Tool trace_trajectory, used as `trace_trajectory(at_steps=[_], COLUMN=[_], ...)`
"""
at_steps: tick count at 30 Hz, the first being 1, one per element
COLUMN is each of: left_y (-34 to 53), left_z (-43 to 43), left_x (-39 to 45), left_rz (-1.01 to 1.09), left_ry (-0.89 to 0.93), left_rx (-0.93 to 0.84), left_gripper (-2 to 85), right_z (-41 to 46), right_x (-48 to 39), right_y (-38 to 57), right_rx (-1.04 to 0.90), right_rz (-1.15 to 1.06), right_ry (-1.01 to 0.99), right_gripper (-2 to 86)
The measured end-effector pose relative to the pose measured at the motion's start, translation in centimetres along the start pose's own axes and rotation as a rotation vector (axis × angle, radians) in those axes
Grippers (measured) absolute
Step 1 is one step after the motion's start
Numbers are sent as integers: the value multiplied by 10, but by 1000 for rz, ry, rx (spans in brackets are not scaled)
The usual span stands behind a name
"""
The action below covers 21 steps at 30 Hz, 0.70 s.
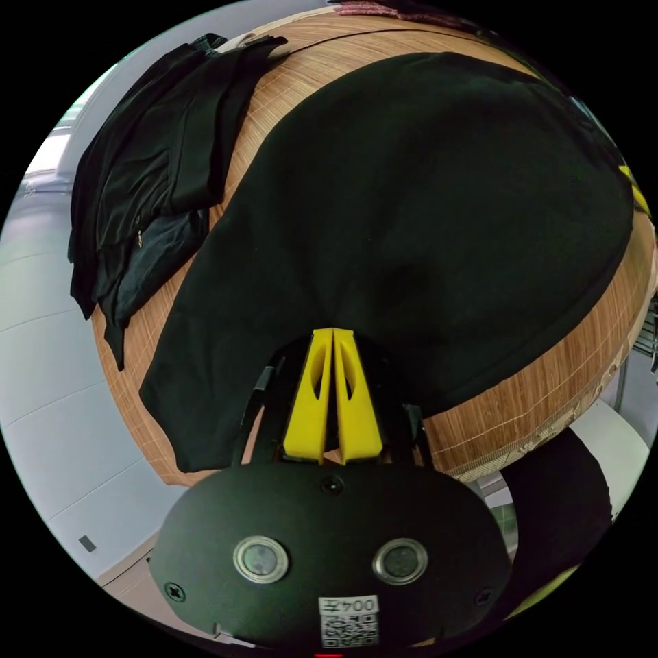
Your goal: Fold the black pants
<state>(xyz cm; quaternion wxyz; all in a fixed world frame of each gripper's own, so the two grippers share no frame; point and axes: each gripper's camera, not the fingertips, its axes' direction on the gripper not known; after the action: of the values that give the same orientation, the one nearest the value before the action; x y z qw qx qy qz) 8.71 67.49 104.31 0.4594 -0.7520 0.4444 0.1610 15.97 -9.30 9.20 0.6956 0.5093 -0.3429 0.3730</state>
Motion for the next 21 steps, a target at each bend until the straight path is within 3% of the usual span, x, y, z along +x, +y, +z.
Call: trace_trajectory(at_steps=[3,8,14,21], left_y=[2,5,10,14], left_z=[0,-1,-1,-2], left_x=[-1,-3,-5,-9], left_rz=[1,-5,-17,-12], left_ry=[11,22,33,57], left_rx=[1,0,7,9], left_gripper=[0,0,0,0], right_z=[-24,-30,-13,-12], right_x=[21,68,73,95], right_y=[-4,-45,-74,-91], right_rx=[119,-24,-124,-168], right_rz=[-7,185,48,38], right_ry=[3,-16,-96,-292], right_gripper=[127,94,103,129])
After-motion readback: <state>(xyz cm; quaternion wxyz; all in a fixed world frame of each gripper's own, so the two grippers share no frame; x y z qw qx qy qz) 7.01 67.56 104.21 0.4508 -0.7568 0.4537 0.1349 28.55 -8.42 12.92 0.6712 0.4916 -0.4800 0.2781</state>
